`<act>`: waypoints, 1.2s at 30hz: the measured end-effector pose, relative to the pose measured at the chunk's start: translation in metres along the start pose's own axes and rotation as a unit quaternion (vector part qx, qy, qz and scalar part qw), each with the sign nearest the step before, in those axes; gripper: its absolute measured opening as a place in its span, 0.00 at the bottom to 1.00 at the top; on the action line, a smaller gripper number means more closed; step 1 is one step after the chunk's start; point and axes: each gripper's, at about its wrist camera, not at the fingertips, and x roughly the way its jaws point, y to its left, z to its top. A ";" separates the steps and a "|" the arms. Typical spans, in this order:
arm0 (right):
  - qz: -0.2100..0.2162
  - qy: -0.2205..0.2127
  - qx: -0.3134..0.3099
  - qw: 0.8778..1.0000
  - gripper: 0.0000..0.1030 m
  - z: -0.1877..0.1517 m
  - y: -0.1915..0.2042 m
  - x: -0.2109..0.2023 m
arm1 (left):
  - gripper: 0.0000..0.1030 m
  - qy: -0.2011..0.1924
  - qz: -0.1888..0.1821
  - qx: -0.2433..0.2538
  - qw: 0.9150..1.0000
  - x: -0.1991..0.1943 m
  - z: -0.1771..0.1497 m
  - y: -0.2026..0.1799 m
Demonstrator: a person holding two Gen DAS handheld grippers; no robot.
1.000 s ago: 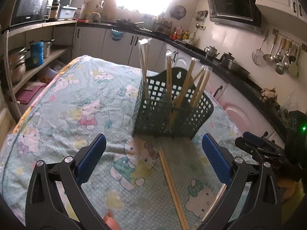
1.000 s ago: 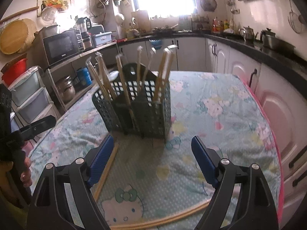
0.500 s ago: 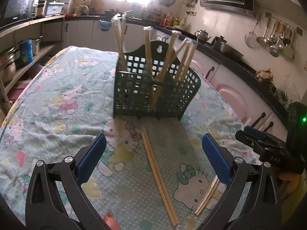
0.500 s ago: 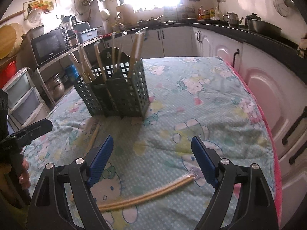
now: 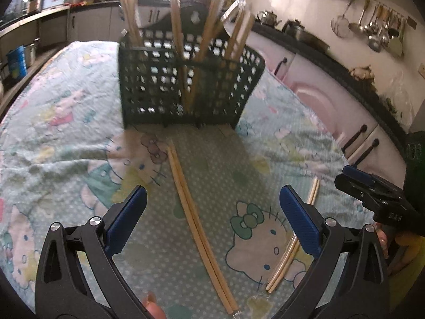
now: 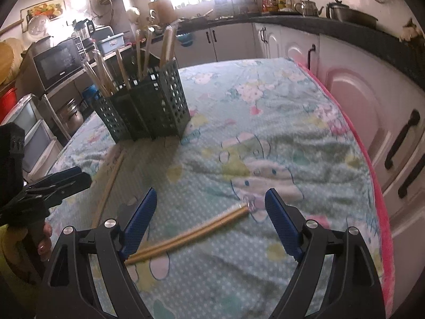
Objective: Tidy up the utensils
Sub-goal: 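Close the left tool on a chopstick while the right tool closes on chopsticks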
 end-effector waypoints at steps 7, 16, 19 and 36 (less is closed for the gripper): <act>0.005 0.028 0.018 0.999 0.78 -0.015 -0.008 0.008 | 0.89 0.034 -0.004 0.007 0.999 0.023 0.002 -0.001; 0.032 0.073 0.064 0.995 0.67 -0.015 -0.017 0.031 | 0.80 0.056 -0.017 -0.027 0.998 0.042 0.020 0.020; 0.030 0.085 0.075 0.993 0.64 -0.015 -0.018 0.039 | 0.75 0.061 -0.017 -0.038 0.997 0.049 0.022 0.026; 0.027 0.096 0.084 0.991 0.27 0.016 -0.022 0.073 | 0.65 0.064 0.011 -0.024 0.998 0.075 0.042 0.029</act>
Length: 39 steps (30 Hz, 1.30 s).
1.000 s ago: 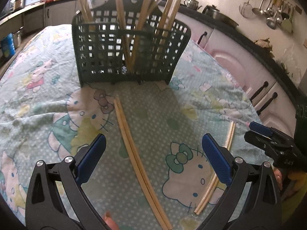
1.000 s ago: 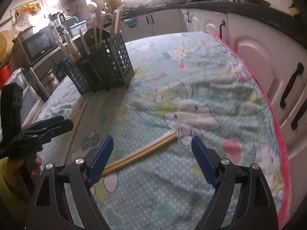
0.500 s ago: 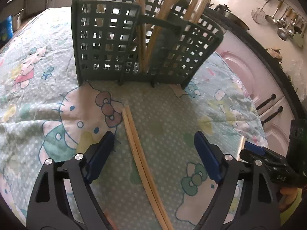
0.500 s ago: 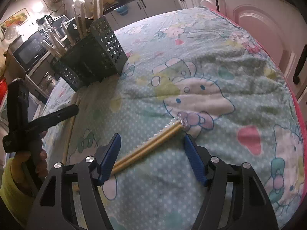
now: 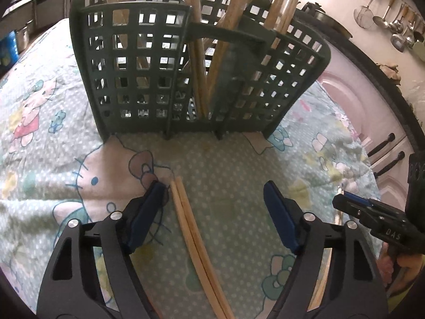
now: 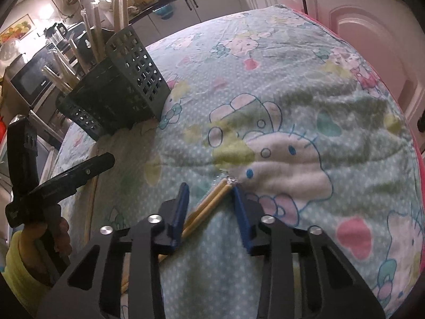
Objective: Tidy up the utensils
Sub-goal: 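Close the left tool on a chopstick while the right tool closes on chopsticks, then lift the held chopsticks with both tools and carry them above the caddy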
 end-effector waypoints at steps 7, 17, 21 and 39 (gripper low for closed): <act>0.011 0.001 -0.005 1.000 0.15 0.011 0.002 0.006 | 0.38 -0.001 0.030 0.007 1.000 0.003 0.004 0.001; 0.061 -0.025 -0.061 0.996 0.11 0.025 0.042 -0.016 | 0.05 -0.013 0.006 -0.008 1.000 -0.025 0.010 0.023; 0.076 -0.048 -0.088 0.992 0.09 0.033 0.059 -0.035 | 0.04 -0.047 -0.018 0.003 0.999 -0.061 0.017 0.020; 0.093 -0.197 -0.163 0.962 0.06 0.098 0.120 -0.128 | 0.04 -0.244 -0.035 0.023 0.969 -0.208 0.096 0.003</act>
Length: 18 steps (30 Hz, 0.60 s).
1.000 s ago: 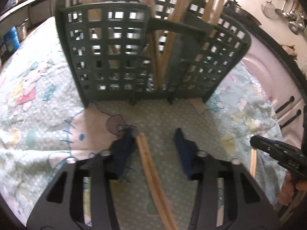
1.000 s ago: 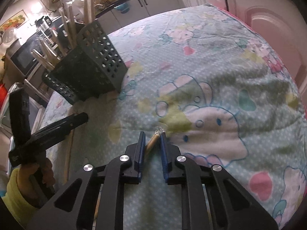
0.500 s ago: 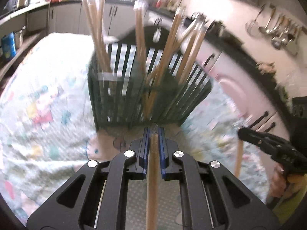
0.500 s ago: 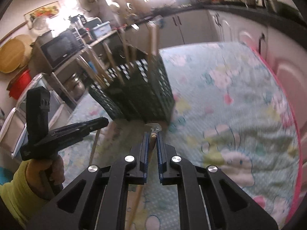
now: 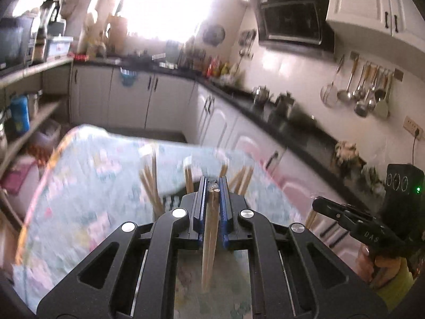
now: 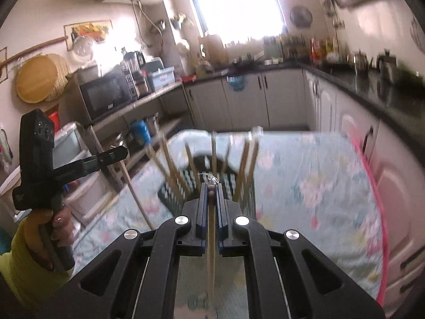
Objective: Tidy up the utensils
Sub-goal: 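Lift the held chopsticks with both tools and carry them above the caddy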
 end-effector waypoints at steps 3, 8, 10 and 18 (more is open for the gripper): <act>-0.003 -0.029 -0.010 1.000 0.06 0.024 0.005 -0.002 | 0.04 -0.030 0.009 0.006 0.999 -0.005 0.023 -0.001; -0.006 -0.068 -0.016 0.998 0.06 0.061 0.009 0.003 | 0.04 -0.065 0.023 0.009 0.998 -0.007 0.052 0.001; -0.011 -0.082 -0.018 0.996 0.06 0.073 0.010 0.006 | 0.04 -0.074 0.031 0.007 0.997 -0.002 0.060 0.003; -0.068 -0.113 -0.040 0.991 0.06 0.094 0.001 0.029 | 0.04 -0.087 0.041 0.001 0.995 0.029 0.058 0.006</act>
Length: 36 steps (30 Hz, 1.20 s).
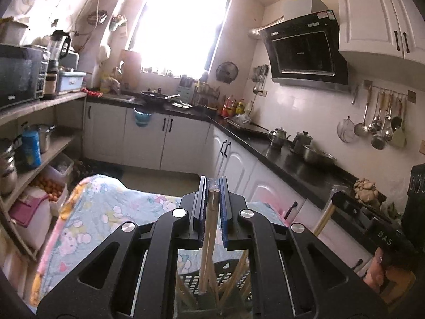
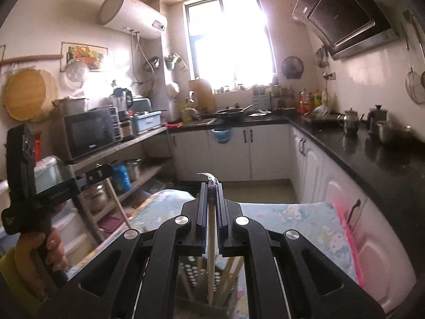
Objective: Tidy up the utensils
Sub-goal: 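Lift the held chopsticks with both tools and carry them above the caddy, then lower the chopsticks into the caddy and open both tools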
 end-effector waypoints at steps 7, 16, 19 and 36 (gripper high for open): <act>-0.031 0.021 -0.013 0.999 0.06 -0.023 -0.008 0.026 | 0.04 0.015 -0.004 -0.006 1.000 0.021 -0.026 0.005; -0.028 0.054 -0.009 0.998 0.06 -0.056 -0.013 0.047 | 0.04 0.044 -0.005 -0.014 0.999 0.038 -0.057 0.010; -0.026 0.064 -0.010 0.998 0.06 -0.067 -0.012 0.049 | 0.04 0.053 -0.001 -0.012 0.998 0.041 -0.063 0.011; -0.026 0.111 0.003 0.994 0.21 -0.094 -0.013 0.030 | 0.34 0.101 0.020 0.001 0.995 0.025 -0.088 0.014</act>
